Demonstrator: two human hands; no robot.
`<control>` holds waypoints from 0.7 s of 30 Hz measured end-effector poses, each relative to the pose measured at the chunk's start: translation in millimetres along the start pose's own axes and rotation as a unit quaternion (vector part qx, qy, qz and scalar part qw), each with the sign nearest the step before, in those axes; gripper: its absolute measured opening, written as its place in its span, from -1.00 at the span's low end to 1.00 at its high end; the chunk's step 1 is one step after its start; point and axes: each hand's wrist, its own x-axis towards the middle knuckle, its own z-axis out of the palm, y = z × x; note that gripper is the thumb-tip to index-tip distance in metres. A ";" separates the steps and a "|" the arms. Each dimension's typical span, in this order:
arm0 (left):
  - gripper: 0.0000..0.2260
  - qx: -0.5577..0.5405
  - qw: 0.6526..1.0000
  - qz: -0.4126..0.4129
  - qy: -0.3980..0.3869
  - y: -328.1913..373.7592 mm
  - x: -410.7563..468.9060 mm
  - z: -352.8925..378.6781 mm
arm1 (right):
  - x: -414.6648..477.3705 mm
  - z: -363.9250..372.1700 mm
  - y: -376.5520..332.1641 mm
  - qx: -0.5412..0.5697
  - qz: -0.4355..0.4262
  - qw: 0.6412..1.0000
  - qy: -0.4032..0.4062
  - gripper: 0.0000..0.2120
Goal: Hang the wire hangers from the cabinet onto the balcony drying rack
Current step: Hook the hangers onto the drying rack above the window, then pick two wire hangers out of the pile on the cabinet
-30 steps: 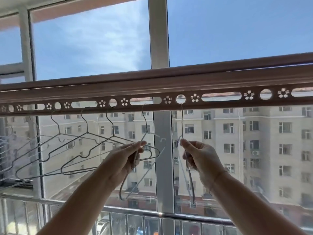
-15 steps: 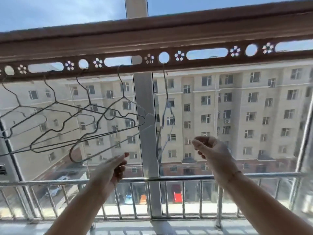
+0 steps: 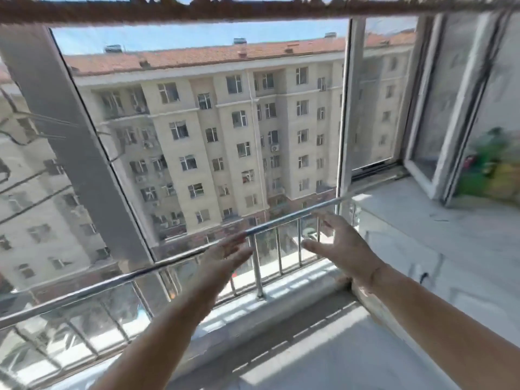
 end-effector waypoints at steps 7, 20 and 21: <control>-0.49 0.084 0.992 0.020 -0.097 -14.2 38.4 158.2 | -15.7 -123.4 101.0 -0.068 0.065 0.994 0.060 -0.33; -0.57 0.048 0.971 0.011 -0.233 -35.9 82.9 429.3 | -91.5 -328.6 263.1 -0.083 0.223 0.960 0.145 -0.33; -0.57 0.050 0.968 0.005 -0.246 -37.2 87.9 444.1 | -96.0 -340.4 273.2 -0.084 0.235 0.956 0.155 -0.35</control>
